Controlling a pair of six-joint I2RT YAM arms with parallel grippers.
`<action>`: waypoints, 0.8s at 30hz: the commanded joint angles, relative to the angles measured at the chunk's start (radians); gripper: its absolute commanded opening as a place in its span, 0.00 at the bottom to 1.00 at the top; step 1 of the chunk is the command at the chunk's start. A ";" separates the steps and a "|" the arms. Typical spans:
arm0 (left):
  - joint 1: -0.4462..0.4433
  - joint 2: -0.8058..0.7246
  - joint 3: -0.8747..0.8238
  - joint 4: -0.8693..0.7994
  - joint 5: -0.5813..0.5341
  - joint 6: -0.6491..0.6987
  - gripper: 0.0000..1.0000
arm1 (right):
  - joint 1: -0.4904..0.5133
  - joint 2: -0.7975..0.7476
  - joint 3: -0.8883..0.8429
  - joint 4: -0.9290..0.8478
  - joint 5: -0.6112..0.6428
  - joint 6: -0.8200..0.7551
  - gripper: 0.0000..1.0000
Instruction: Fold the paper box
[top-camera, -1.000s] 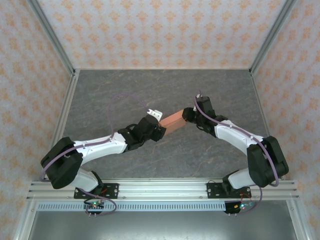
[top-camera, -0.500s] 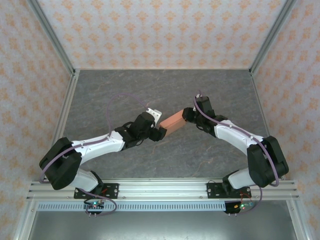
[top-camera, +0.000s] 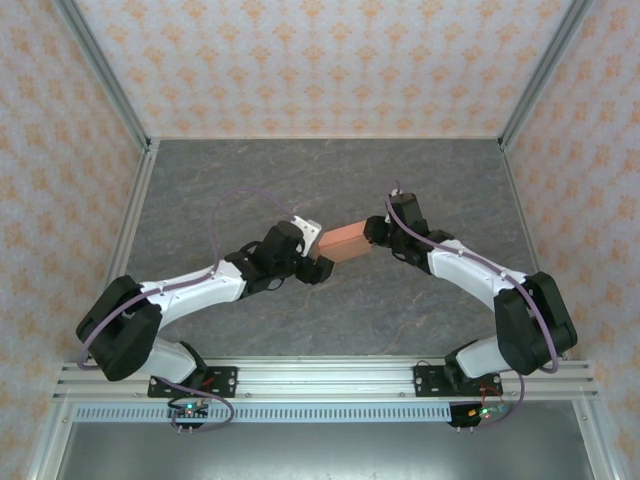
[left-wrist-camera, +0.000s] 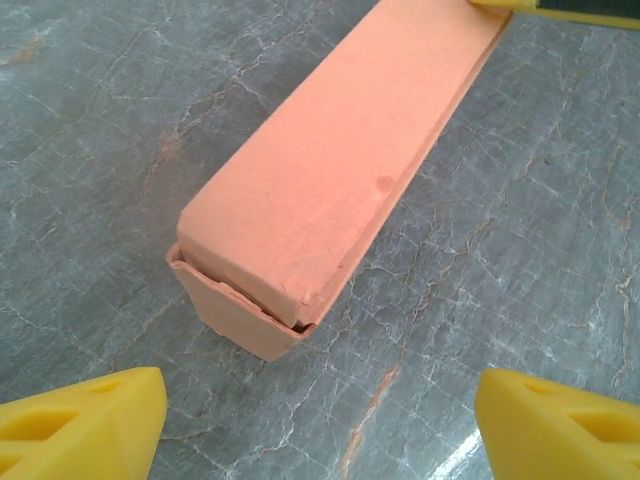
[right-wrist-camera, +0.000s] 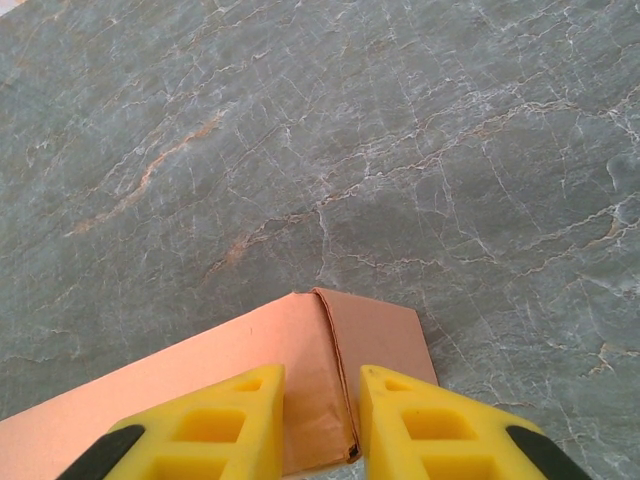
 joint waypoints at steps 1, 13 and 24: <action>0.023 -0.075 -0.026 0.004 -0.029 -0.056 0.81 | 0.010 0.015 0.012 -0.089 0.026 -0.008 0.25; 0.115 -0.006 0.070 -0.015 0.023 -0.433 0.74 | 0.011 0.016 0.014 -0.090 0.029 -0.014 0.25; 0.124 0.101 0.063 0.062 0.048 -0.523 0.62 | 0.011 0.013 0.020 -0.097 0.030 -0.019 0.25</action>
